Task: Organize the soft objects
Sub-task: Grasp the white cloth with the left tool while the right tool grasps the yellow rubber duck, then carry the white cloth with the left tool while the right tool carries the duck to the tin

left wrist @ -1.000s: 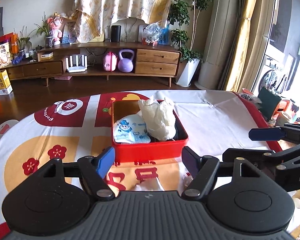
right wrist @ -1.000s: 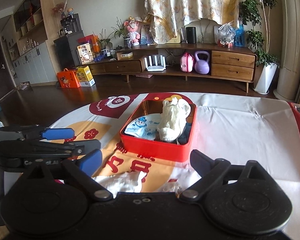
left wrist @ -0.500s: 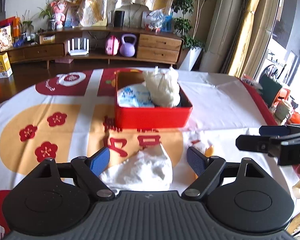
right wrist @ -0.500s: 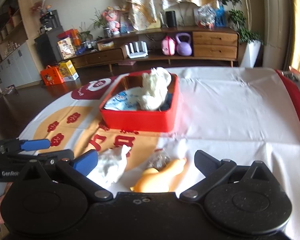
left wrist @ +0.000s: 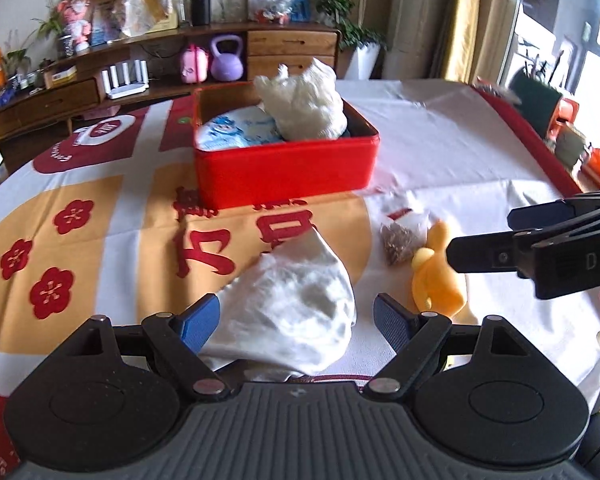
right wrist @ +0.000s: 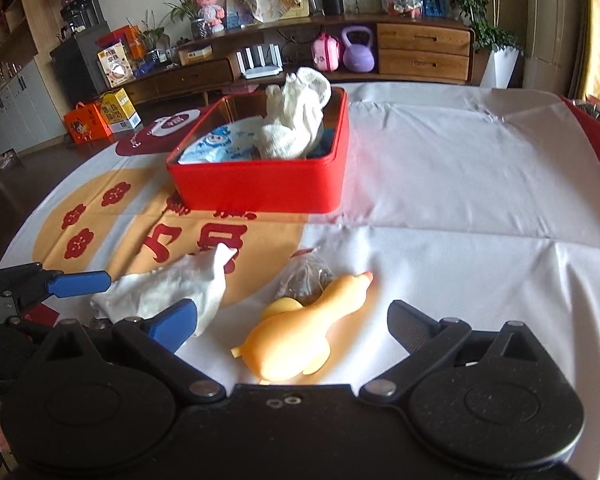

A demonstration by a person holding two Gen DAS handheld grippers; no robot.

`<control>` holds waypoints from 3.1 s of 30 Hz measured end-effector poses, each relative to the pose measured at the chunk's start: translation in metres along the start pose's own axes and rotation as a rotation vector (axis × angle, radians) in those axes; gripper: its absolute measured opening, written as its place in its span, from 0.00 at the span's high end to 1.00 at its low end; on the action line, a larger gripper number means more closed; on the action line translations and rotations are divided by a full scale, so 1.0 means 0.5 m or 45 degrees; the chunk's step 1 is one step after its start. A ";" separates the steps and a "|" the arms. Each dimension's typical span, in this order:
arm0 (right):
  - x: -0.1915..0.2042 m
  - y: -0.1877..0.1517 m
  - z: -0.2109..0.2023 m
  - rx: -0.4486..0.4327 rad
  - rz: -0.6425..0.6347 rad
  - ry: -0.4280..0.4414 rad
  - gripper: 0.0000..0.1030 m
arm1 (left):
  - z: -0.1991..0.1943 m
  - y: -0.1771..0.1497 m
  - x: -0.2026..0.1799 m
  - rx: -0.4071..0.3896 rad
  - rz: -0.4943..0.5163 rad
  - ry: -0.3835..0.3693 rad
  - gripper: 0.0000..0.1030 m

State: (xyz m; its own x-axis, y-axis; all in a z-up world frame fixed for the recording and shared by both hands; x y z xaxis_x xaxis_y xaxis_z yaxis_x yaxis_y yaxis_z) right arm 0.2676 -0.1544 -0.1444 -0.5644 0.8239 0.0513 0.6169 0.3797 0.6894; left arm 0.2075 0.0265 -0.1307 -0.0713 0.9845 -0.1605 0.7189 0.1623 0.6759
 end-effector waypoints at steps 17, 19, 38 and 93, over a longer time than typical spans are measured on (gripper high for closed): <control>-0.002 -0.026 0.062 0.099 0.046 0.072 0.10 | 0.075 -0.017 -0.004 0.061 0.059 -0.012 0.18; -0.003 -0.027 0.064 0.102 0.051 0.079 0.12 | 0.077 -0.018 -0.001 0.069 0.051 -0.021 0.18; -0.007 -0.036 0.055 0.099 0.073 0.093 0.39 | 0.068 0.013 0.068 0.096 -0.186 -0.060 0.68; 0.003 0.143 -0.134 -0.148 -0.335 0.128 0.67 | -0.101 0.176 0.045 -0.108 -0.225 -0.090 0.89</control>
State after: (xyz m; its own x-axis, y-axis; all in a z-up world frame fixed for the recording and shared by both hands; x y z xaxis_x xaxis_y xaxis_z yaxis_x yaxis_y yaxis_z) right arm 0.2741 -0.1540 -0.0464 -0.7516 0.6556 -0.0728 0.3784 0.5189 0.7665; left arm 0.2343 0.0663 -0.0384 -0.1402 0.9336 -0.3299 0.6388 0.3398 0.6903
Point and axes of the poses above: each gripper's, at about its wrist camera, not at the fingertips, and z roughly the way its jaws point, x to its left, y to its top, the point moved 3 cm from there along z, roughly the way its jaws point, and after that the axes turned 9 degrees about -z, right-handed, at the moved point
